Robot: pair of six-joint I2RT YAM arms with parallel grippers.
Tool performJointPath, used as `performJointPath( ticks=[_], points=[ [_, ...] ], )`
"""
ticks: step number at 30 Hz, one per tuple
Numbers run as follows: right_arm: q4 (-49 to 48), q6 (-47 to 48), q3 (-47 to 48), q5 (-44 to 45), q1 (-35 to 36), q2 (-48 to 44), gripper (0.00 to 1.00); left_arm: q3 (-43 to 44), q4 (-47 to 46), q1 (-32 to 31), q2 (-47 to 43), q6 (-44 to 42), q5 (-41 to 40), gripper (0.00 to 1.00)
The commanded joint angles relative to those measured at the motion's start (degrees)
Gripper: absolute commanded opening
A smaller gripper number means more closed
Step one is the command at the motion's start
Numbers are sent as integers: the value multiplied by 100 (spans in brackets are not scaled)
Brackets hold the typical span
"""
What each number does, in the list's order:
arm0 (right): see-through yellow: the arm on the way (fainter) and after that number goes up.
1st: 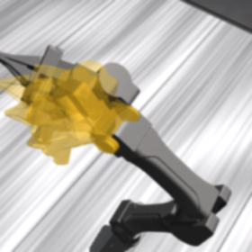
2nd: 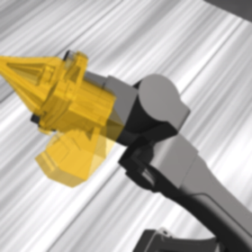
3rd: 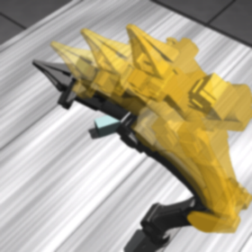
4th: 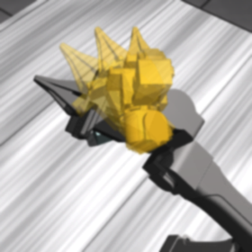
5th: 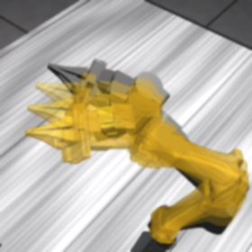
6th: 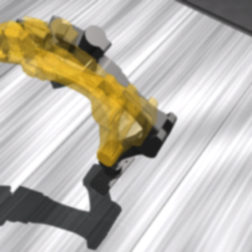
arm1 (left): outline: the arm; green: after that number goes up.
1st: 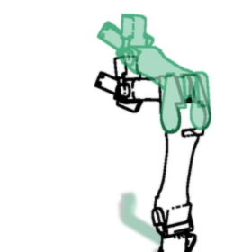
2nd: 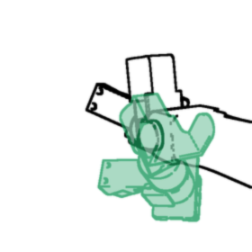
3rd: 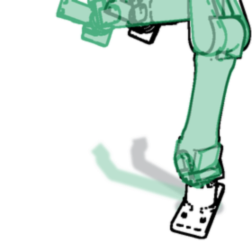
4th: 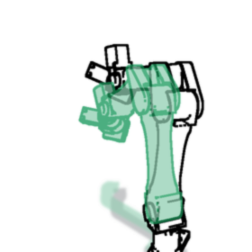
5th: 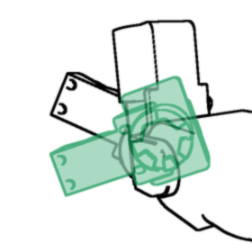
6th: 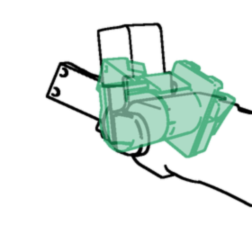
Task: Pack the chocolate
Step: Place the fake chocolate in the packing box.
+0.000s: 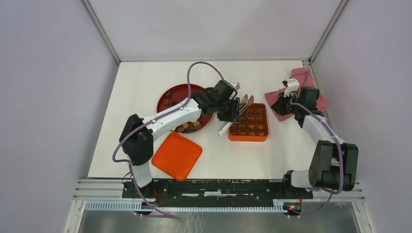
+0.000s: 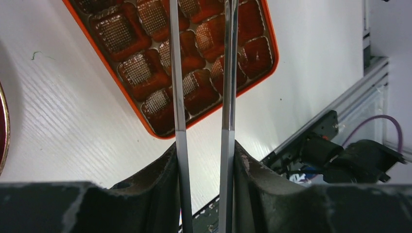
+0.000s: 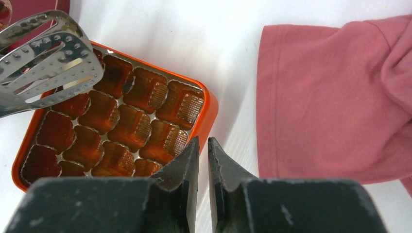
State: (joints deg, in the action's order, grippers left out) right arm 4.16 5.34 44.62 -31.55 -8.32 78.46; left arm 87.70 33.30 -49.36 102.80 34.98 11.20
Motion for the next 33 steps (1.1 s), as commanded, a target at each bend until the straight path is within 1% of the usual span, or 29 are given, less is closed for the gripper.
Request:
performJointPath(
  ticks=[1, 7, 10, 18, 21, 33],
  points=[
    [-227, -155, -33, 132, -21, -135, 17, 601, 74, -310, 248, 159, -1001, 2],
    [-280, -174, -91, 70, -30, -168, 18, 1008, 448, -565, 637, 0, -1605, 2],
    [-309, -183, -120, 46, -34, -187, 18, 1091, 464, -632, 754, -34, -1619, 2],
    [-306, -200, -120, -27, -47, -160, 18, 1418, 553, -696, 1073, -133, -1559, 6],
    [-329, -200, -120, -44, -45, -162, 18, 1480, 585, -712, 1138, -158, -1529, 8],
    [-329, -200, -120, -93, -55, -142, 18, 1528, 624, -765, 1306, -167, -1419, 24]
  ],
)
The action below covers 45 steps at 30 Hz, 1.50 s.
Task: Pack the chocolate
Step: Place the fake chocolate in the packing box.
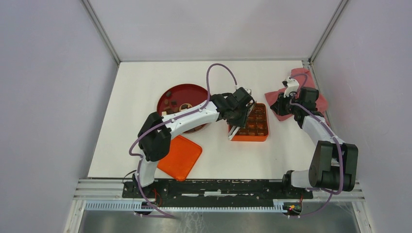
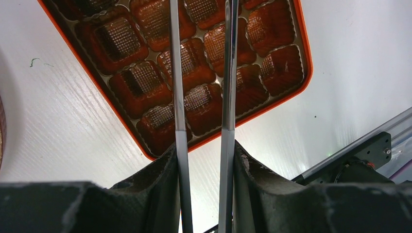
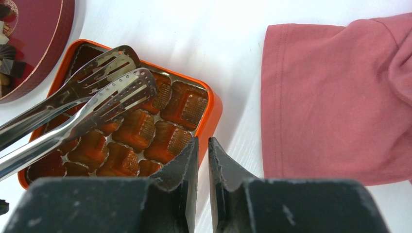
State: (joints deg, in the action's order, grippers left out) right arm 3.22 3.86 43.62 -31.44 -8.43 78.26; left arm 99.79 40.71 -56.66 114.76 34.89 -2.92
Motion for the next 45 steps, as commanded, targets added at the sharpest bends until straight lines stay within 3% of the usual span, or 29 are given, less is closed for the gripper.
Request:
performJointPath(
  ticks=[1, 5, 27, 37, 45],
  points=[
    [-235, -52, -26, -107, -45, -122, 18, 329, -113, -37, 125, -158, 17, 25],
    [-243, -52, -34, -118, -45, -141, 18, 389, -26, -30, 225, -158, 44, 32],
    [-259, -69, -37, -222, -63, -137, 18, 526, 108, -44, 251, -141, -46, 48],
    [-226, -71, 7, -248, -63, -129, 18, 633, 101, -46, 85, -122, -46, 44],
    [-204, 0, 33, -563, -63, -135, 18, 269, -207, -40, -627, 53, -48, 43]
  ],
)
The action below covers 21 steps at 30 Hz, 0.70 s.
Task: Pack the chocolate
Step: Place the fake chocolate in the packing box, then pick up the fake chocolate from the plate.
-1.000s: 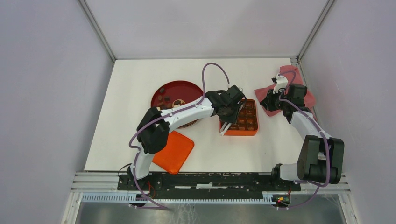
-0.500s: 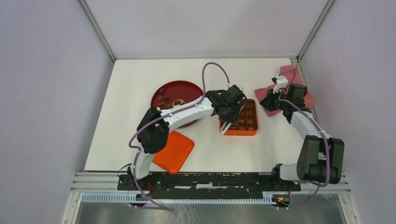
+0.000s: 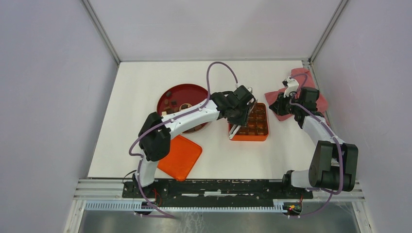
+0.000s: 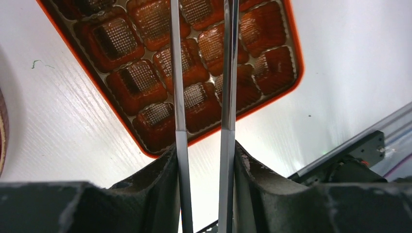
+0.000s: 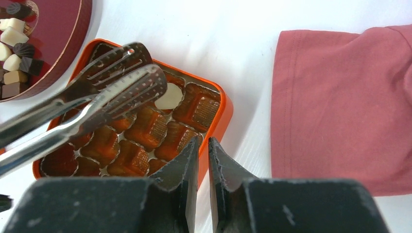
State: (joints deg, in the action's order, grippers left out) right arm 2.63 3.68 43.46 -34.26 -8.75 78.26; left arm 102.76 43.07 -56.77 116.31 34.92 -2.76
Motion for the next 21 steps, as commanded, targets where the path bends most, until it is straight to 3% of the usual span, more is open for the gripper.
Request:
performJointPath(
  ticks=[1, 9, 21],
  points=[
    [-149, 33, 48, -333, -30, -125, 18, -105, -459, -23, -877, 65, -100, 43],
    [-222, 115, -29, -1047, -30, -101, 19, -1108, -217, 354, -1764, -177, -449, 43],
    [-217, 177, -97, -1094, -29, -180, 20, -2561, 983, 2298, -3310, -950, 386, 43]
  ],
)
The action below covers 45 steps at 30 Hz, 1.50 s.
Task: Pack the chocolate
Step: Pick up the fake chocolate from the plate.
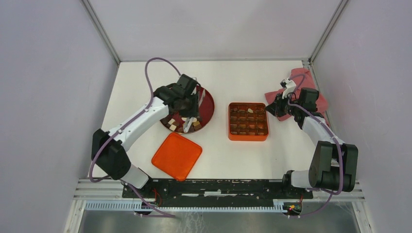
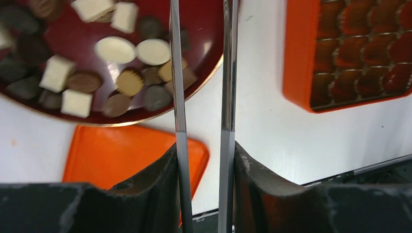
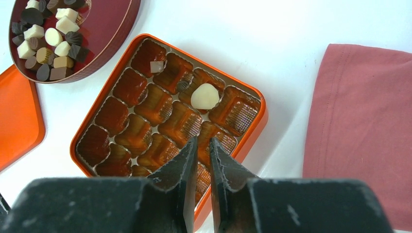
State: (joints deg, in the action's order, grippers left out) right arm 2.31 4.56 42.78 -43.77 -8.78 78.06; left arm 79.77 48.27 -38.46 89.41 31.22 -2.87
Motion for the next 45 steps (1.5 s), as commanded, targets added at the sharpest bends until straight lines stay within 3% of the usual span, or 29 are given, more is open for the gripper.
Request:
performJointPath(
  ticks=[1, 17, 35, 45],
  points=[
    [-187, 74, -33, -149, -28, -151, 20, -324, 544, 610, -690, -665, 489, 43],
    [-345, 19, -33, -193, -10, -97, 21, -126, 1256, 1456, -160, -1628, 1078, 44],
    [-336, 10, 0, -202, -10, -39, 21, -30, 1273, 1554, 393, -1820, 938, 42],
    [-303, 19, 21, -193, -10, -44, 21, 135, 1414, 1573, 543, -1839, 996, 33]
  ],
)
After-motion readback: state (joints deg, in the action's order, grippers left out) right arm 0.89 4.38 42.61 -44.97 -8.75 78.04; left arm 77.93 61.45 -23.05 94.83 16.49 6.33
